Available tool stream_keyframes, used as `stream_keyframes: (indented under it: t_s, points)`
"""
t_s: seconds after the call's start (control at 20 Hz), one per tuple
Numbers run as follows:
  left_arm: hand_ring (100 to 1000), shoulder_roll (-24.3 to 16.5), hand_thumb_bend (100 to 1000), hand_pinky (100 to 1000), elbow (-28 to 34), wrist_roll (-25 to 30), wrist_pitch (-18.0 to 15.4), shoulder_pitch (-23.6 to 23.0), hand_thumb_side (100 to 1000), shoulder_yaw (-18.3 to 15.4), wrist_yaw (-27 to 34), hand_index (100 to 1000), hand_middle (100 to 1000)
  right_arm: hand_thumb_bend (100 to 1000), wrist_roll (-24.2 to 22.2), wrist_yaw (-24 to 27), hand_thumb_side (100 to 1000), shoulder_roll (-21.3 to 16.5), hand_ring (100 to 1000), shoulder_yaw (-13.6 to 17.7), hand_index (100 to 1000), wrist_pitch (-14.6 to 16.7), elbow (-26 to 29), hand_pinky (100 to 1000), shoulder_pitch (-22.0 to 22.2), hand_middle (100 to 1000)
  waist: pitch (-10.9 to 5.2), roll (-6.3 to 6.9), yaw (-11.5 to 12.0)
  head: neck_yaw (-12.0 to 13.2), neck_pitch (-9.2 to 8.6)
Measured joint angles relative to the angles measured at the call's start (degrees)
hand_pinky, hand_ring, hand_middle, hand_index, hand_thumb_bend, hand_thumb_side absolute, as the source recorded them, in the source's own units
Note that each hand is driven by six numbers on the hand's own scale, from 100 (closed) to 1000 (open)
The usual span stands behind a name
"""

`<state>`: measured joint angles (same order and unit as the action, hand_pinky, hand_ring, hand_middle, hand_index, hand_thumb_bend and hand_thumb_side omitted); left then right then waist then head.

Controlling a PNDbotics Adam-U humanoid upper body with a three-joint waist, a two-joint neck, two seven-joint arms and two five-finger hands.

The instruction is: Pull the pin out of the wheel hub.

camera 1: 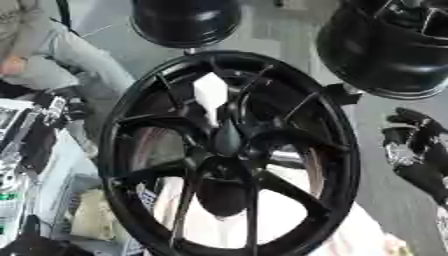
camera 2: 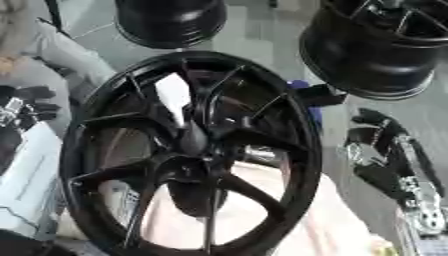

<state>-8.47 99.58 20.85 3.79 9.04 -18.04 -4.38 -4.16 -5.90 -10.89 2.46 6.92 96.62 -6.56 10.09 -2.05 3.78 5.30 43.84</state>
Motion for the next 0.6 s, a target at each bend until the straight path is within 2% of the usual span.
stream_keyframes:
  t_s: [0.45, 0.6]
  points:
    - [741, 0.0, 100, 793, 0.0, 0.0, 0.0, 0.1, 773, -0.2, 0.1, 818, 755, 100, 0.0, 0.0, 138, 0.0, 717, 0.0, 846, 0.0, 0.0, 751, 0.0, 740, 0.0, 0.08, -0.1, 0.0, 0.0]
    - [742, -0.8, 100, 792, 0.0, -0.2, -0.4, 0.9, 739, -0.2, 0.5, 820, 756, 100, -0.1, 0.0, 138, 0.0, 717, 0.0, 846, 0.1, 0.0, 751, 0.0, 740, -0.05, 0.23, -0.3, 0.0, 0.0]
